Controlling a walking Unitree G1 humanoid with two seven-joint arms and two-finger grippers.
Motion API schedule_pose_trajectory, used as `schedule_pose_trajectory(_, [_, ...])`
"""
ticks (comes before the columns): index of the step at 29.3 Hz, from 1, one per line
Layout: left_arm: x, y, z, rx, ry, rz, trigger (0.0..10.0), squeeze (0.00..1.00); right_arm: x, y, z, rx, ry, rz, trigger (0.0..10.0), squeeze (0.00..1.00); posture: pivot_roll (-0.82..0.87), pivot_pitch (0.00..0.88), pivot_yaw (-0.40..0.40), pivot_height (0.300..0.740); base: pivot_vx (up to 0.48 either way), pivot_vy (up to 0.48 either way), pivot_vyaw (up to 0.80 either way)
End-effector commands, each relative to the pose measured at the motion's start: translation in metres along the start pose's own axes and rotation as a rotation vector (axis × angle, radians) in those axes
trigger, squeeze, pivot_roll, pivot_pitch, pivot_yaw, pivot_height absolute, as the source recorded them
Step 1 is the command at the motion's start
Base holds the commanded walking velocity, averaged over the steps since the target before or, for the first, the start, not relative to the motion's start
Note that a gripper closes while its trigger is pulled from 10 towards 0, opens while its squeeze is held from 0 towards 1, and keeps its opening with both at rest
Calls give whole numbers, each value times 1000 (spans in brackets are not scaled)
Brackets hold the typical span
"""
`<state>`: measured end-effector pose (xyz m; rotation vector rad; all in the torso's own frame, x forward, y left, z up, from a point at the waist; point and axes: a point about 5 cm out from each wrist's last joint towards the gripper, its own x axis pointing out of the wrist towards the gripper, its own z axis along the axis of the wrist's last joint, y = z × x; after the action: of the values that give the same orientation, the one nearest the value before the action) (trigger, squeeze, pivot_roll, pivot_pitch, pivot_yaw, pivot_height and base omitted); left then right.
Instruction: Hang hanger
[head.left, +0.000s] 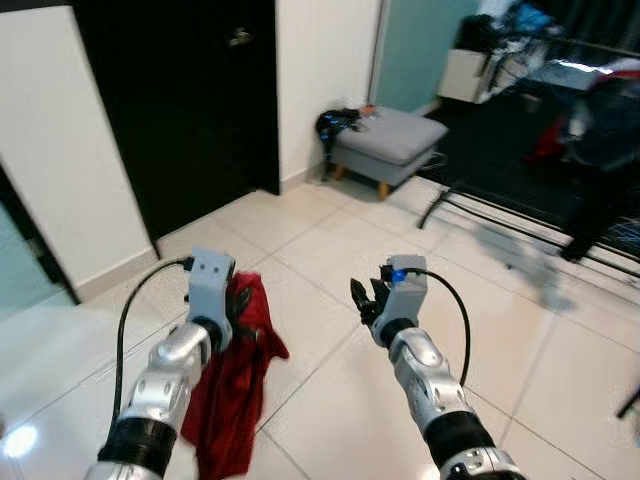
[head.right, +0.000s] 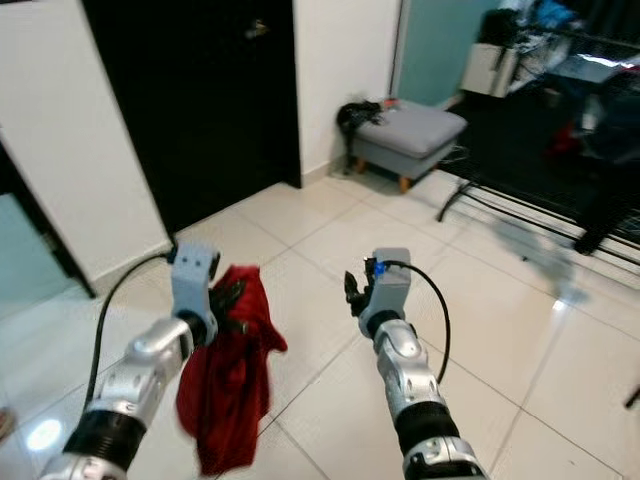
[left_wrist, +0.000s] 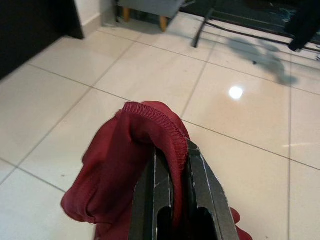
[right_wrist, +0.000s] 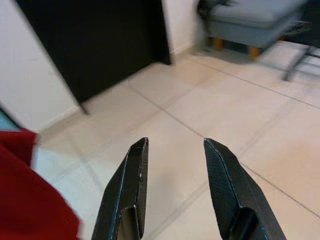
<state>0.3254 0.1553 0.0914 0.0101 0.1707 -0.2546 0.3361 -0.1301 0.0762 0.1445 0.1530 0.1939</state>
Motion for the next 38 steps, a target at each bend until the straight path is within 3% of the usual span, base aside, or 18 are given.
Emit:
schedule_pose_trajectory(1, [0, 3, 6, 6, -41, 18, 0, 0, -1, 2, -3, 0, 12, 3, 10000, 0, 68, 0, -7, 740, 0, 0, -800])
schedule_pose_trajectory(4, [-1, 6, 4, -8, -44, 56, 0, 0, -1, 1, -4, 2, 10, 7, 10000, 0, 62, 0, -9, 740, 0, 0, -800])
schedule_pose_trajectory(5, [-2, 11, 2, -33, -34, 103, 4745, 0, -1, 1, -2, 14, 0, 14, 10000, 0, 66, 0, -16, 740, 0, 0, 0])
schedule_pose_trajectory(7, [-2, 14, 0, -51, -26, 137, 4745, 0, 0, 2, -1, 23, -8, 19, 10000, 0, 66, 0, -16, 740, 0, 0, 0])
schedule_pose_trajectory(8, [-3, 18, -4, -104, -8, 189, 10000, 0, 0, 3, -2, 24, -1, 28, 10000, 0, 68, 0, -25, 740, 0, 0, 0])
schedule_pose_trajectory(10, [-6, 20, -13, -154, 32, 230, 10000, 0, 1, 7, -5, 8, 21, 44, 10000, 0, 75, 0, -40, 740, 0, 0, 0])
schedule_pose_trajectory(14, [-11, 18, -19, -117, 35, 240, 10000, 0, 1, 10, -8, -6, 38, 60, 10000, 0, 88, 0, -52, 740, 0, 0, 0])
schedule_pose_trajectory(18, [-17, 14, -22, -131, 11, 240, 10000, 0, 2, 13, -11, -15, 50, 66, 10000, 0, 82, 0, -49, 740, 0, 0, 0])
schedule_pose_trajectory(26, [-18, 10, -19, -138, -28, 215, 10000, 0, 2, 12, -12, -47, 60, 48, 10000, 0, 69, 0, -39, 740, 0, 0, 0])
schedule_pose_trajectory(38, [-16, 12, -7, -132, -88, 254, 10000, 0, 0, 4, -15, -17, 79, 5, 10000, 0, 69, 0, -41, 740, 402, 0, -115])
